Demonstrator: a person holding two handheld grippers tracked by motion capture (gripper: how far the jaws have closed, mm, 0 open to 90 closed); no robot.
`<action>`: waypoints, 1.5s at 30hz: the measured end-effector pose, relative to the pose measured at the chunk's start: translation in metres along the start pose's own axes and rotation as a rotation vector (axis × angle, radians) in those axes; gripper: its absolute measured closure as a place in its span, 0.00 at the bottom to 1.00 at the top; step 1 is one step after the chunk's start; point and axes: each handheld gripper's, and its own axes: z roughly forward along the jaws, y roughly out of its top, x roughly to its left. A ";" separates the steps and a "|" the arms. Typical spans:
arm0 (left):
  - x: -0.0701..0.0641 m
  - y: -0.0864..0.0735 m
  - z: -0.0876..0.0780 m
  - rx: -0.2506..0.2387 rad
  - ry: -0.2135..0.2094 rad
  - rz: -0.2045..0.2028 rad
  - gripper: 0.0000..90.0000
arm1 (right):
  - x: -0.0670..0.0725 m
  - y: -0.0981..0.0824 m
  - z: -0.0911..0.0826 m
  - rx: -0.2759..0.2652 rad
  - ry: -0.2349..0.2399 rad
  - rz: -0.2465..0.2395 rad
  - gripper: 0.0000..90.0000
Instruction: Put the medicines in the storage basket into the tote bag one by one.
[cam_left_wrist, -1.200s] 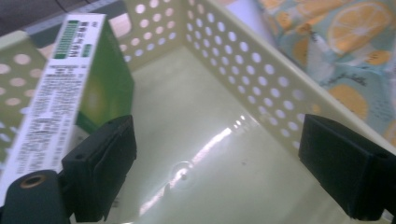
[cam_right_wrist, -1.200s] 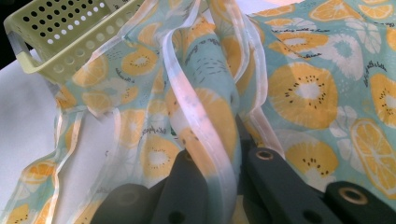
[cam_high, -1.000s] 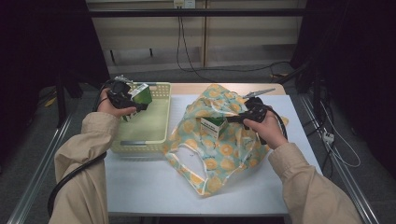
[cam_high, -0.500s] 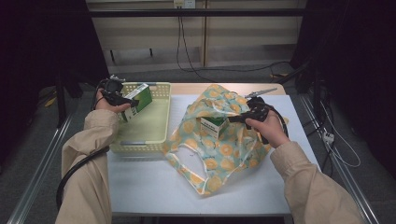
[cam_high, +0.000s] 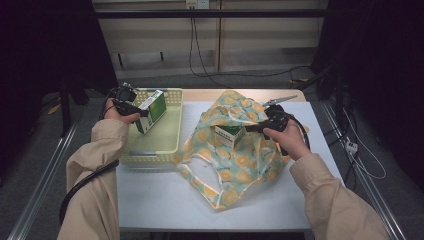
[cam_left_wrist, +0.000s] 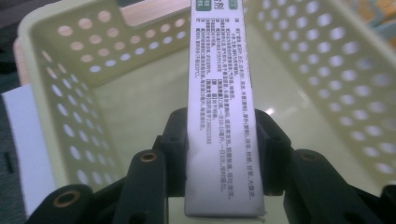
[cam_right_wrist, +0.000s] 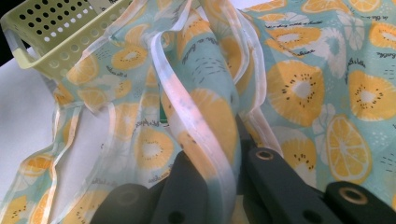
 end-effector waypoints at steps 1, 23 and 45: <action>-0.003 0.001 -0.005 -0.002 -0.010 -0.009 0.70 | 0.000 0.000 0.000 -0.002 0.000 0.002 0.98; -0.075 0.005 -0.081 -0.077 -0.225 0.160 0.70 | -0.001 -0.004 -0.005 -0.003 -0.036 0.007 0.98; -0.156 -0.012 -0.070 -0.046 -0.384 0.319 0.70 | 0.005 -0.002 -0.003 -0.003 -0.051 -0.006 0.98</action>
